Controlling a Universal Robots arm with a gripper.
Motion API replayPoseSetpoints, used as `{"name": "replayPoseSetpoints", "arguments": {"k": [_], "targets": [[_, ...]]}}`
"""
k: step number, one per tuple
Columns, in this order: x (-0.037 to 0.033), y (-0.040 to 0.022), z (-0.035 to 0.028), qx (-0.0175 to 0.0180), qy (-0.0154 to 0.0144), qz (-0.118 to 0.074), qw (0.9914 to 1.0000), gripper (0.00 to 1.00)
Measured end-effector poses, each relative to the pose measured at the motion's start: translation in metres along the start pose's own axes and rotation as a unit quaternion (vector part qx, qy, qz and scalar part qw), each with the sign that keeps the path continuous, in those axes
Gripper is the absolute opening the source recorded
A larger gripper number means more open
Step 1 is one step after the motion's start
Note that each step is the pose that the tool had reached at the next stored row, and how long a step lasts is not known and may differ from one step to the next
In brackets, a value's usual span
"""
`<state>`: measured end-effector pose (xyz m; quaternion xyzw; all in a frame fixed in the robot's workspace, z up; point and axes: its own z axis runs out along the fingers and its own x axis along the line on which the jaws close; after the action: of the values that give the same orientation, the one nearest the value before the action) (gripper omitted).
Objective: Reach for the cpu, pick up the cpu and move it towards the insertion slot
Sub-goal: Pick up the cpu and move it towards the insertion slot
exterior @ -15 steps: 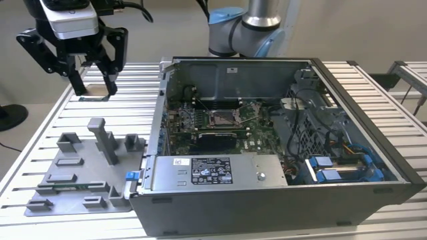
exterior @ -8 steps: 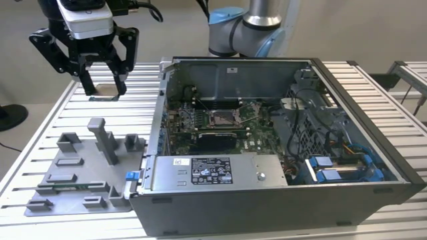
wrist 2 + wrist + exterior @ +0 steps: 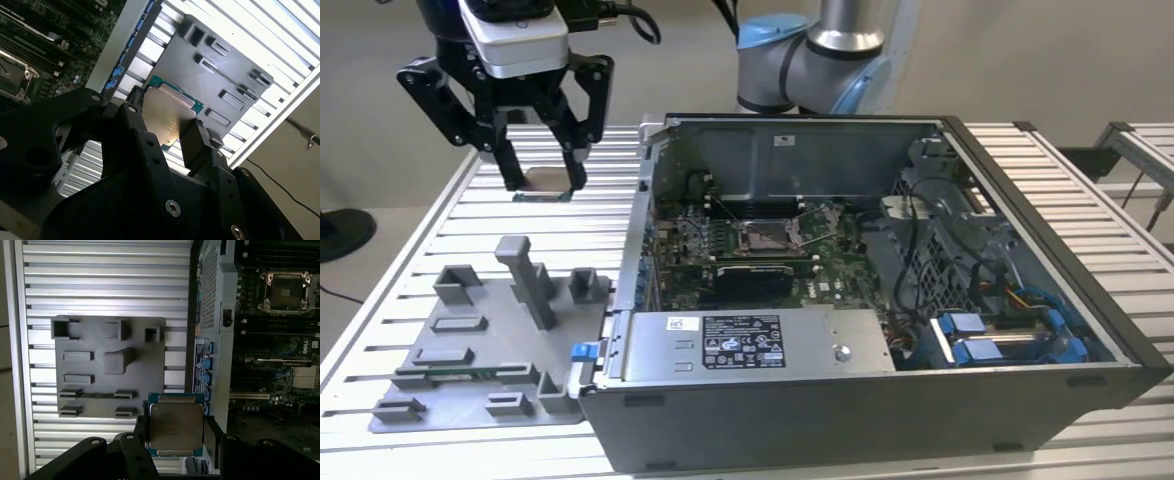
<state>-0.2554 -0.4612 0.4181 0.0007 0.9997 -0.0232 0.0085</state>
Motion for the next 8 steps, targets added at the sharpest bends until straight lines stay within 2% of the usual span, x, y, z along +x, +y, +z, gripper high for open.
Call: {"name": "replayPoseSetpoints", "arguments": {"k": [8], "targets": [[-0.0208, 0.0000, 0.0003, 0.0000, 0.0008, 0.000, 1.00000, 0.00]]}}
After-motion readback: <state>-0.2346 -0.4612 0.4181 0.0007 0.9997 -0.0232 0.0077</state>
